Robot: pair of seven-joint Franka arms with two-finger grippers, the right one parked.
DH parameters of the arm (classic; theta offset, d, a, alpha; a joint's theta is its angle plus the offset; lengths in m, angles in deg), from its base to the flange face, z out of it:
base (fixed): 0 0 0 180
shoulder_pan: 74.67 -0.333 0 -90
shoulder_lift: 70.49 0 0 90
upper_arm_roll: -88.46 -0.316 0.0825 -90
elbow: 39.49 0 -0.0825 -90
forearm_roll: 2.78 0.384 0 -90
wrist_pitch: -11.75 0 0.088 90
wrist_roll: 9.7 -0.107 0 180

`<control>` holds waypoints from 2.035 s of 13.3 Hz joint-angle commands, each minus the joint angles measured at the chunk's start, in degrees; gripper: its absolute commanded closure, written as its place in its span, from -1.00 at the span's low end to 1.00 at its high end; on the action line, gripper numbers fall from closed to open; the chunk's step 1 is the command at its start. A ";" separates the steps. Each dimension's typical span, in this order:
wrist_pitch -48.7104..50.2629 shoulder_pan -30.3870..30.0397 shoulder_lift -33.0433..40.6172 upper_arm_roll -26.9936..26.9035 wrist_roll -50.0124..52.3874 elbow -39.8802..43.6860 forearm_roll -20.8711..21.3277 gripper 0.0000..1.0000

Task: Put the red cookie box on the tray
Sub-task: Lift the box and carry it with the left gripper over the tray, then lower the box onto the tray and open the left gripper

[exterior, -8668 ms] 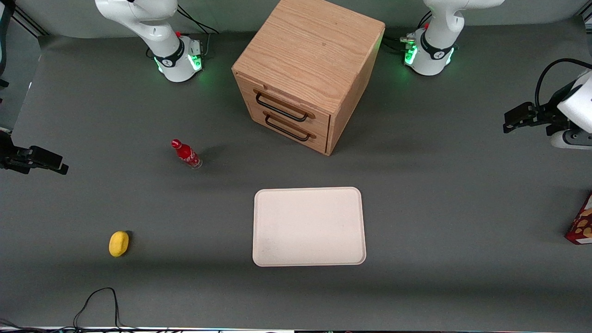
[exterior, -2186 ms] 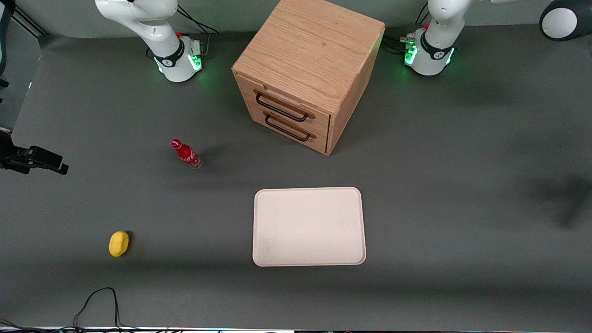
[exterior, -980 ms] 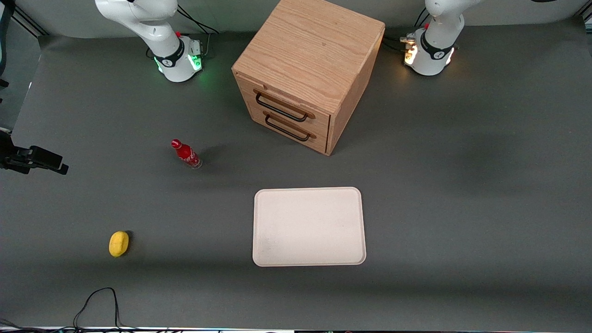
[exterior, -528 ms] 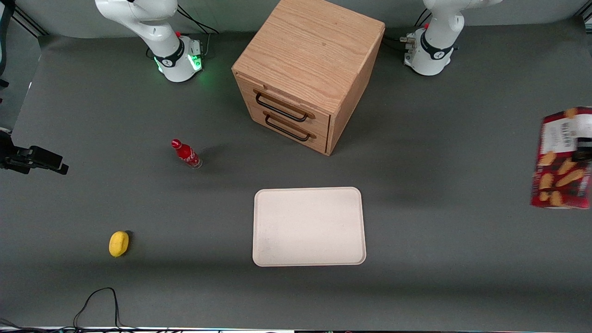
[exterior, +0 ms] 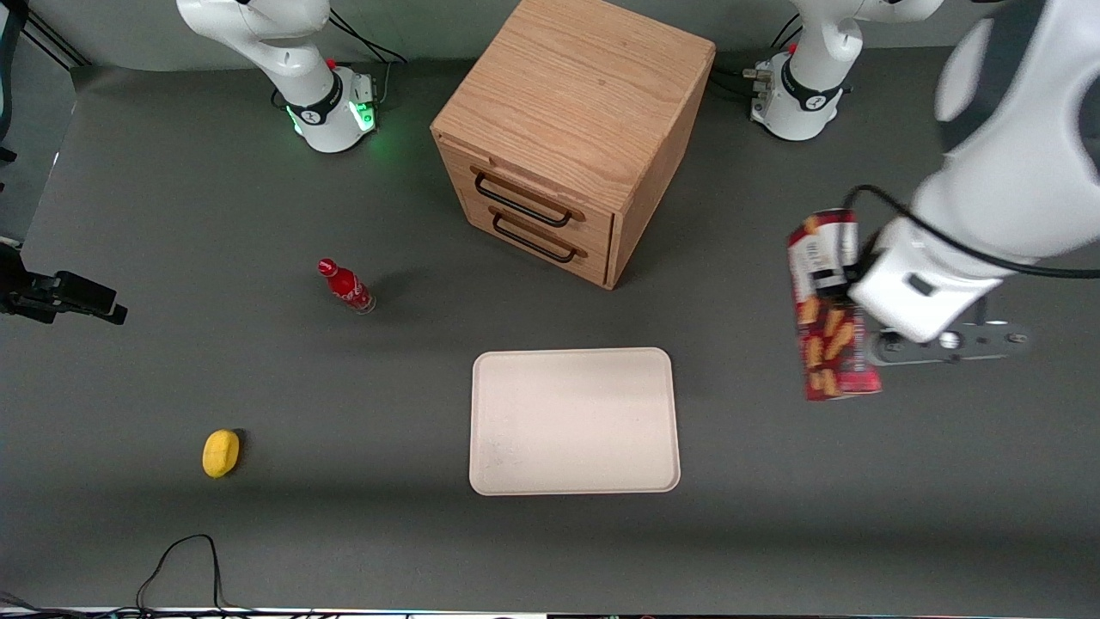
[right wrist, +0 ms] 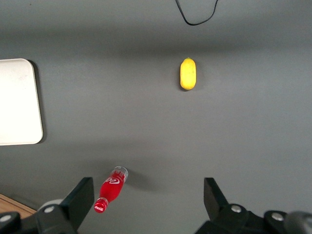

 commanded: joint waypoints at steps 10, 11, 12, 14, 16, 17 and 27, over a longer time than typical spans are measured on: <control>-13.12 9.57 -5.49 1.36 13.51 -5.47 0.22 1.00; -16.27 9.22 -5.84 1.35 13.42 -7.84 0.31 1.00; -19.70 9.13 -5.93 1.27 13.25 -10.65 0.49 1.00; -25.16 9.13 -6.11 1.09 11.67 -15.40 0.75 1.00; -28.60 9.13 -7.85 1.00 10.96 -17.70 2.50 1.00; -30.35 9.04 -9.43 1.00 10.96 -17.80 2.95 1.00; -46.00 8.52 -14.72 0.74 10.87 -27.11 7.60 1.00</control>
